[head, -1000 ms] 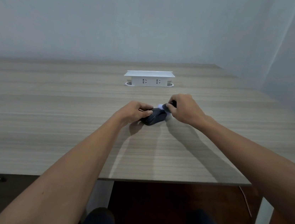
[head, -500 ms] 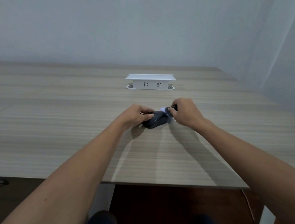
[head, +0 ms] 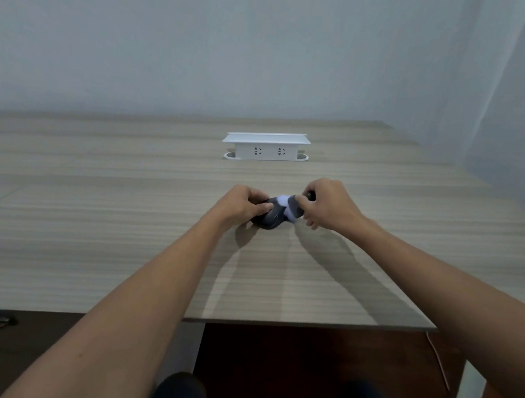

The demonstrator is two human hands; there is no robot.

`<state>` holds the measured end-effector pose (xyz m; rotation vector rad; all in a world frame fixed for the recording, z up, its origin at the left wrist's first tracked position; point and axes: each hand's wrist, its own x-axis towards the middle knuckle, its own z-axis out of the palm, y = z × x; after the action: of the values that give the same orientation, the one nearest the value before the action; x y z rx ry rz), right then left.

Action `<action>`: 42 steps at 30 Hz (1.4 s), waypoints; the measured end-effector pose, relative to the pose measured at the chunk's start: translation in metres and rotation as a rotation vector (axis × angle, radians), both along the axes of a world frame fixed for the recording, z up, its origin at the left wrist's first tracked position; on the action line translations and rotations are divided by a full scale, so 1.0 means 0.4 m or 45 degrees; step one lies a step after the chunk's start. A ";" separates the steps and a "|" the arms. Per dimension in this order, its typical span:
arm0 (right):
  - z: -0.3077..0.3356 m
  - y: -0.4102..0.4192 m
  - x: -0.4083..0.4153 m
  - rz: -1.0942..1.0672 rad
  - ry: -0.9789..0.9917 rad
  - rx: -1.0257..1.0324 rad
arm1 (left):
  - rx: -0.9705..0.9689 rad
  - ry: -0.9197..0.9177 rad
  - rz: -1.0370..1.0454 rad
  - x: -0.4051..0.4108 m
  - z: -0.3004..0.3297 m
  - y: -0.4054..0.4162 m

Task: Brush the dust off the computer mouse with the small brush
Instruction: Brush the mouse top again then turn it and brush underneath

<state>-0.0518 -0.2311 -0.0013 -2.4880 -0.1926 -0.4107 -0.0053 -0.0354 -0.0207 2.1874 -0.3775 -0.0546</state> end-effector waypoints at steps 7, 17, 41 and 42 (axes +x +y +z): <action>-0.025 -0.007 0.021 -0.013 0.027 0.069 | 0.019 0.065 0.079 0.010 0.018 0.018; -0.016 0.007 -0.004 -0.007 0.125 0.201 | 0.053 0.163 0.043 0.009 0.029 0.007; -0.007 -0.018 -0.016 -0.007 0.277 0.358 | 0.063 0.123 0.057 -0.001 0.027 -0.013; -0.006 -0.018 -0.008 -0.012 0.261 0.351 | 0.066 0.120 0.064 -0.002 0.027 -0.013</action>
<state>-0.0550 -0.2384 -0.0037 -2.2402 -0.0375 -0.1706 -0.0062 -0.0404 -0.0099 2.2353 -0.2703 -0.1403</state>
